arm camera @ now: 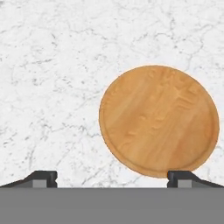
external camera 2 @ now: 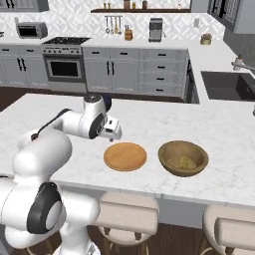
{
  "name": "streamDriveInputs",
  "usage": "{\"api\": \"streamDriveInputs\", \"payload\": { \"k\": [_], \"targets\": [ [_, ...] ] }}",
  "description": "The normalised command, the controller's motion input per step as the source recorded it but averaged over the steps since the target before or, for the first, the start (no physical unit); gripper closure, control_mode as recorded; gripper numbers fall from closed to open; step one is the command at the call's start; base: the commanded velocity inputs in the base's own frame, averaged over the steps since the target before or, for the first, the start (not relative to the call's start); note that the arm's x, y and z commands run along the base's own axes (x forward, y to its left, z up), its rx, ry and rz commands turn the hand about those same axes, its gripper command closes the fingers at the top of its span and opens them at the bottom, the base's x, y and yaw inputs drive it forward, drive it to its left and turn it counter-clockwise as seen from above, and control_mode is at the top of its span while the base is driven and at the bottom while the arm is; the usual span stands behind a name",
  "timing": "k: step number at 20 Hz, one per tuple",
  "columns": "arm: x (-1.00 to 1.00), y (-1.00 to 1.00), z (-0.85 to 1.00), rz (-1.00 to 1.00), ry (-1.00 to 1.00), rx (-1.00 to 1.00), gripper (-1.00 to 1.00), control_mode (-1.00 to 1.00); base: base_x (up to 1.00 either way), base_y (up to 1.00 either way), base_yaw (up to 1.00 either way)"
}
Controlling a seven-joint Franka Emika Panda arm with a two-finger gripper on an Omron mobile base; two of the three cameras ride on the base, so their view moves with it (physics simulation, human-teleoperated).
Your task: Pick the chicken drumstick and potato from their plates and place them in the bowl. Then put the bowl in the fridge.
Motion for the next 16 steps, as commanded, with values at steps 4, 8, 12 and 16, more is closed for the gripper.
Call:
{"api": "streamDriveInputs", "payload": {
  "k": [4, 8, 12, 16],
  "targets": [
    [0.24, 0.87, -0.04, 0.01, 0.00, -0.05, -1.00, -1.00, 0.00, 0.00, 0.00],
    [0.16, 1.00, -0.09, 0.10, 0.06, -0.06, -1.00, -1.00, 0.00, 0.00, 0.00],
    [0.23, 1.00, -0.13, 0.14, 0.16, -0.04, -1.00, -1.00, 0.00, 0.00, 0.00],
    [0.36, 1.00, -0.04, 0.17, 0.15, 0.01, -1.00, -1.00, 0.00, 0.00, 0.00]
  ]
}}
